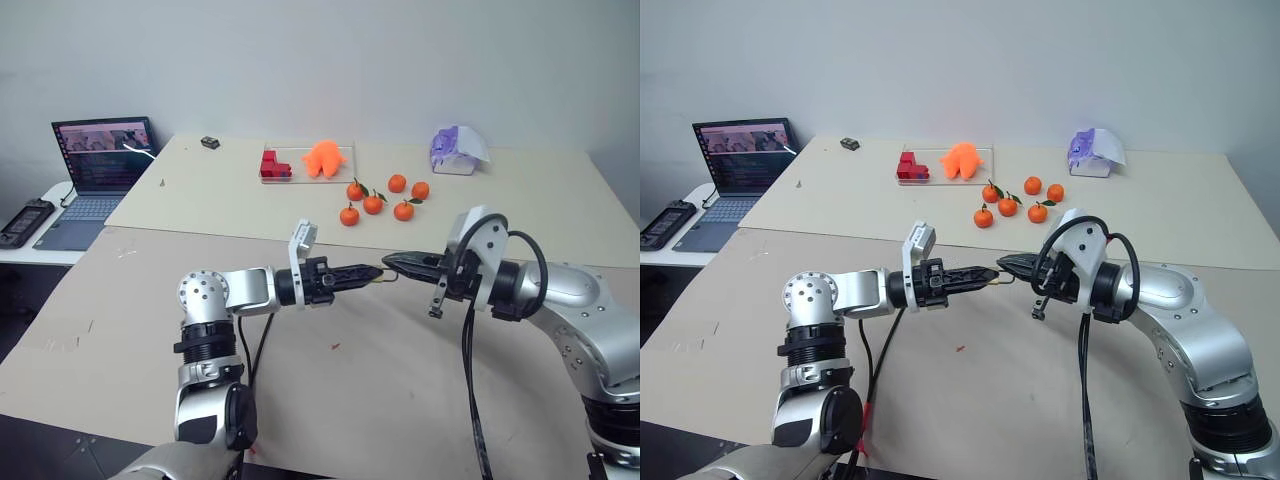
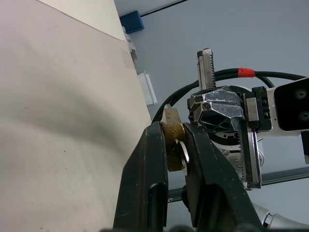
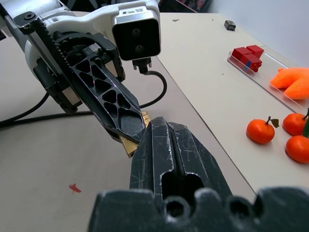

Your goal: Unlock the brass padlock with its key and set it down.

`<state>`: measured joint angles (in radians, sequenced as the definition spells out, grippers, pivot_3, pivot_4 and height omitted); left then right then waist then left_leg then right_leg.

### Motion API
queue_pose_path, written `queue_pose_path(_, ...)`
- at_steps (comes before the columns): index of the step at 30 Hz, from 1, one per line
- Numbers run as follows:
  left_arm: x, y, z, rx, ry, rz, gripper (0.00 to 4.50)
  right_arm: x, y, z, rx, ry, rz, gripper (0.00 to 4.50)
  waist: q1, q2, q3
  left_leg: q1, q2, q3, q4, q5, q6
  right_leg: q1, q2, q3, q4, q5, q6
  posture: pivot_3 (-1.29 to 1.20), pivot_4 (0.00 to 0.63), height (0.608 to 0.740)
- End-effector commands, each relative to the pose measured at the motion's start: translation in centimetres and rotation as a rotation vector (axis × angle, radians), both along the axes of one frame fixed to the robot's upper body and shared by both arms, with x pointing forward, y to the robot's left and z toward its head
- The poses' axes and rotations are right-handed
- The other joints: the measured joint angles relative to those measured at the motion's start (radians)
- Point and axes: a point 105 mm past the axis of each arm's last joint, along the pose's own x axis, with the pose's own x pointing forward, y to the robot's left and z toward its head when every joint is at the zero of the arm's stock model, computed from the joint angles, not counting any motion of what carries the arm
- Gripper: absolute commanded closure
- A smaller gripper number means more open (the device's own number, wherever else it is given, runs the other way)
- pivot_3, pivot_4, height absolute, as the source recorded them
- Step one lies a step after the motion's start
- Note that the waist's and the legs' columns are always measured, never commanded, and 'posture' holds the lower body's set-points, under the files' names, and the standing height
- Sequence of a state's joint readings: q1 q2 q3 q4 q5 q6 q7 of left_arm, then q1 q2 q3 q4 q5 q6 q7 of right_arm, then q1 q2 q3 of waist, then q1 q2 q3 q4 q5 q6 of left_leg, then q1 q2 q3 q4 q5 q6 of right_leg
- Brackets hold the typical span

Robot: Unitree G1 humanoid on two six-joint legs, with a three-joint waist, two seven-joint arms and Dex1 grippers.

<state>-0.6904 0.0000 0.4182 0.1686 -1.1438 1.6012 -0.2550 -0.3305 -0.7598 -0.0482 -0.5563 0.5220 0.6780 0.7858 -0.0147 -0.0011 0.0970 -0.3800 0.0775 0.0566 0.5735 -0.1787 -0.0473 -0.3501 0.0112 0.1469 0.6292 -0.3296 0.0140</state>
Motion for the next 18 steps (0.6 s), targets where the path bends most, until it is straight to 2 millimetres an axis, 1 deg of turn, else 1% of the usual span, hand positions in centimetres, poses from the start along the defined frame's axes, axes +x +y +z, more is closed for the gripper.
queue_pose_path(1,-0.1,0.7,0.8,-0.016,-0.037,0.007,4.43,-0.3,0.0,1.1,-0.004,-0.044,0.024,4.44,0.000,0.000,0.000,0.000,0.000,0.000,0.000,0.000,0.000,0.000,0.000,0.000,0.000,0.000,0.000,0.00,0.150,0.723)
queue_pose_path(4,0.0,0.8,0.8,-0.012,-0.039,0.013,4.43,-0.3,0.0,1.1,-0.005,-0.041,0.027,4.44,0.000,0.000,0.000,0.000,0.000,0.000,0.000,0.000,0.000,0.000,0.000,0.000,0.000,0.000,0.000,0.00,0.150,0.723)
queue_pose_path(7,-0.1,0.8,0.9,-0.013,-0.048,0.008,4.43,-0.1,-0.1,0.5,-0.034,-0.046,0.024,4.44,0.000,0.000,0.000,0.000,0.000,0.000,0.000,0.000,0.000,0.000,0.000,0.000,0.000,0.000,0.000,0.00,0.150,0.723)
queue_pose_path(12,-0.2,1.0,0.8,-0.005,-0.048,0.011,4.43,0.1,0.6,0.2,-0.044,-0.060,0.041,4.44,-0.001,0.000,0.000,0.000,0.000,0.000,0.000,0.000,0.000,0.000,0.000,0.000,0.000,0.000,0.000,0.00,0.150,0.723)
queue_pose_path(18,0.0,1.3,1.7,-0.006,-0.081,0.017,4.43,0.2,0.8,-0.4,-0.049,-0.056,0.051,4.44,0.000,0.000,0.000,0.000,0.000,0.000,0.000,0.000,0.000,0.000,0.000,0.000,0.000,0.000,0.000,0.00,0.150,0.723)
